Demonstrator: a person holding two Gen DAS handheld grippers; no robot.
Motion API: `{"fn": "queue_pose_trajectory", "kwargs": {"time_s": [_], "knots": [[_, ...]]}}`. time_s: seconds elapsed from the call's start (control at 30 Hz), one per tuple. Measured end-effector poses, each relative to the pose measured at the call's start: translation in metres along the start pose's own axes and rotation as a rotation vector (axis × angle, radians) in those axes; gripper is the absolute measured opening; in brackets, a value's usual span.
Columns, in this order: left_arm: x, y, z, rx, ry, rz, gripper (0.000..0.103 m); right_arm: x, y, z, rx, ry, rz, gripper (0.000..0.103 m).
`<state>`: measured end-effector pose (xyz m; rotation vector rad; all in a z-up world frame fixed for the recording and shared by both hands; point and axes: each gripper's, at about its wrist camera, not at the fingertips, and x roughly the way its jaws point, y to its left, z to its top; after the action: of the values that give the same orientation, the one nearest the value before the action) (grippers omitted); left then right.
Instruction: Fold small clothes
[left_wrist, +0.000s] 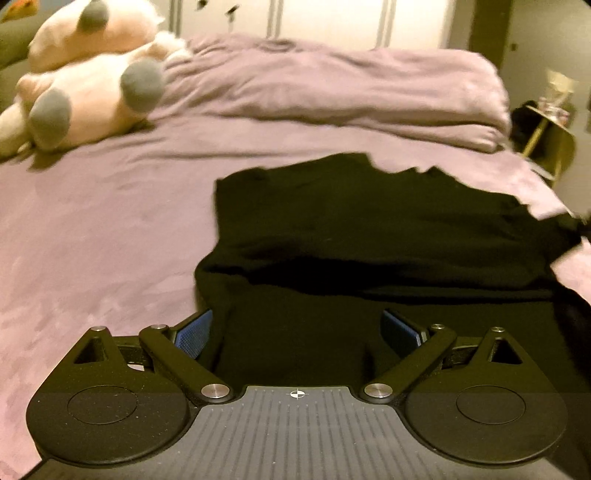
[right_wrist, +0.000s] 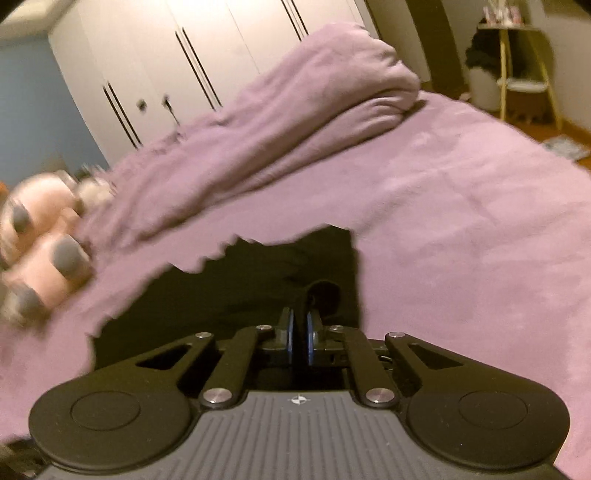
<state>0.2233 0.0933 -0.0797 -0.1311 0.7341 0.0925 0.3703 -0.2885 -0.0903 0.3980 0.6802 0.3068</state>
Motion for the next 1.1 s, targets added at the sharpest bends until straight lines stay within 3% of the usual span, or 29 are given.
{"fn": "queue_pose_trajectory", "kwargs": {"time_s": [0.13, 0.23, 0.43, 0.6, 0.73, 0.8, 0.9, 1.0, 1.1], "knots": [[0.0, -0.013, -0.006, 0.05, -0.006, -0.011, 0.099, -0.004, 0.004, 0.015, 0.125, -0.024, 0.099, 0.006], [-0.008, -0.017, -0.005, 0.065, -0.06, 0.009, 0.099, -0.009, 0.001, 0.021, 0.212, -0.038, 0.155, 0.006], [-0.02, -0.009, -0.002, -0.01, -0.139, 0.099, 0.099, -0.011, 0.009, 0.03, 0.195, -0.046, 0.185, 0.006], [-0.033, -0.006, -0.002, 0.043, -0.188, 0.102, 0.099, -0.004, 0.005, 0.022, 0.124, -0.037, 0.063, 0.006], [-0.034, -0.013, -0.007, 0.108, -0.205, 0.051, 0.099, 0.005, -0.009, 0.005, 0.089, 0.001, -0.134, 0.012], [-0.028, -0.013, -0.008, 0.078, -0.175, 0.0, 0.099, -0.001, -0.015, -0.007, 0.164, 0.014, -0.083, 0.013], [-0.015, -0.016, -0.009, 0.023, -0.137, -0.047, 0.099, -0.003, -0.018, -0.028, 0.265, 0.072, 0.025, 0.026], [-0.007, -0.022, -0.01, 0.019, -0.118, -0.072, 0.098, 0.007, -0.019, -0.047, 0.345, 0.127, 0.061, 0.027], [-0.003, -0.026, -0.013, 0.037, -0.108, -0.076, 0.098, 0.018, -0.023, -0.055, 0.426, 0.123, 0.074, 0.027]]}}
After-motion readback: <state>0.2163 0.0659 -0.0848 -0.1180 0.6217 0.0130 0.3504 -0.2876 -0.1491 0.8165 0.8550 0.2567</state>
